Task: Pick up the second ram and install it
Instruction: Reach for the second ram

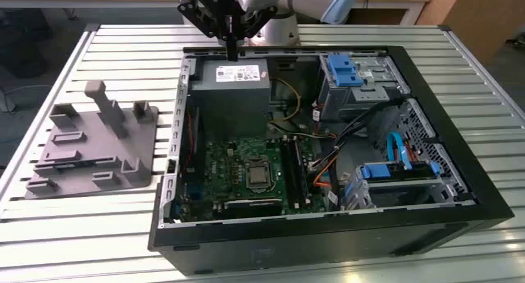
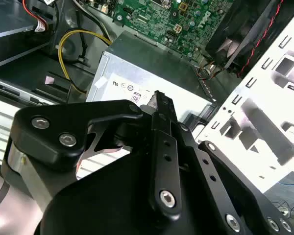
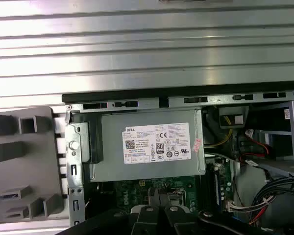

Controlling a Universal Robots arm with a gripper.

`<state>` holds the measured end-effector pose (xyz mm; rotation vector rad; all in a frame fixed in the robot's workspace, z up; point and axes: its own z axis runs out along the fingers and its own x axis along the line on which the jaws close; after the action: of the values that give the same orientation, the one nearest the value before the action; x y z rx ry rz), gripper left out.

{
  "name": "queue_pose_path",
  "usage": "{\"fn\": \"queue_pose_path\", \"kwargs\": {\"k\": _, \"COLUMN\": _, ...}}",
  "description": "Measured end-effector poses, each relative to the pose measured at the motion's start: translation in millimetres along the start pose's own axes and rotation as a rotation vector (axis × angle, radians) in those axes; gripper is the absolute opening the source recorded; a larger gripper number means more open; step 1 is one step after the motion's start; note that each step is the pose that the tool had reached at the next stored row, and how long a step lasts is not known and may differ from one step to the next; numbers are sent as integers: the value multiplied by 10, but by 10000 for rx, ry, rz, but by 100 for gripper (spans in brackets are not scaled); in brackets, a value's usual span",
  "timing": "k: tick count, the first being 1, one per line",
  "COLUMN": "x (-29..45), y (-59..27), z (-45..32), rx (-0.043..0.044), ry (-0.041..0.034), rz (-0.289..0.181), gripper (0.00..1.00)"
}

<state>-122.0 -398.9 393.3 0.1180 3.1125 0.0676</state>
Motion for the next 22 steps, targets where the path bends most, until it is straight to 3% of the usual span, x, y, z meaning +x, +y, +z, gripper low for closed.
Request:
{"fn": "queue_pose_path", "kwargs": {"k": 7, "x": 2, "y": 0, "z": 0, "rx": 0, "ry": 0, "rz": 0, "gripper": 10}}
{"fn": "queue_pose_path", "kwargs": {"k": 10, "x": 35, "y": -3, "z": -1, "rx": 0, "ry": 0, "rz": 0, "gripper": 10}}
{"fn": "queue_pose_path", "kwargs": {"k": 22, "x": 328, "y": -25, "z": -8, "rx": -1, "ry": -1, "rz": 1, "gripper": 10}}
